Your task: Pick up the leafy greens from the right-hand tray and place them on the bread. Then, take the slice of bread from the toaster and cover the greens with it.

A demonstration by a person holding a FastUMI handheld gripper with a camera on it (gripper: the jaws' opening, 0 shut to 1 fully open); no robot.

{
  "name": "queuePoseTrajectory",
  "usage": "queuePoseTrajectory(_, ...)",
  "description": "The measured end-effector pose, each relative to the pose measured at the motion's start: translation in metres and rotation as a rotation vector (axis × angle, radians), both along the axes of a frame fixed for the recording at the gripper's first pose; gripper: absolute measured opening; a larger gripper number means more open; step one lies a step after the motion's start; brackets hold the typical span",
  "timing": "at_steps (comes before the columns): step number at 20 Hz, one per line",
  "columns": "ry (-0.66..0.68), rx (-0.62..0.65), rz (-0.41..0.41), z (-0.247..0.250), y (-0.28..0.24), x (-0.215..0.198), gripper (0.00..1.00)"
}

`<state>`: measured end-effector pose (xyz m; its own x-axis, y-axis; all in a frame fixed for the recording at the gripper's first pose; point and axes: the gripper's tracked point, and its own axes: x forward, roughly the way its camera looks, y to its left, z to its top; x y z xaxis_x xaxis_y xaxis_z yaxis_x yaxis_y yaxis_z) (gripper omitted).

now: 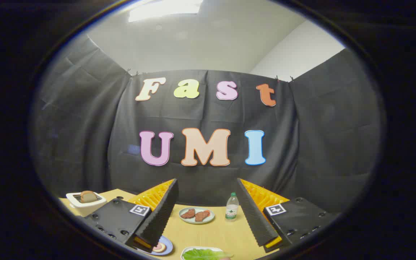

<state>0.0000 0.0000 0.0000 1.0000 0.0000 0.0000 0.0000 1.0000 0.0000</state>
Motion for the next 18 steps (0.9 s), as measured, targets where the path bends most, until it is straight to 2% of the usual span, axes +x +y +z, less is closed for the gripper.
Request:
queuePoseTrajectory(12, 0.014, 0.01, -0.008, -0.005, -0.019, -0.002, 1.0)
queuePoseTrajectory(18, 0.02, 0.013, 0.027, -0.008, -0.021, 0.001, 1.0)
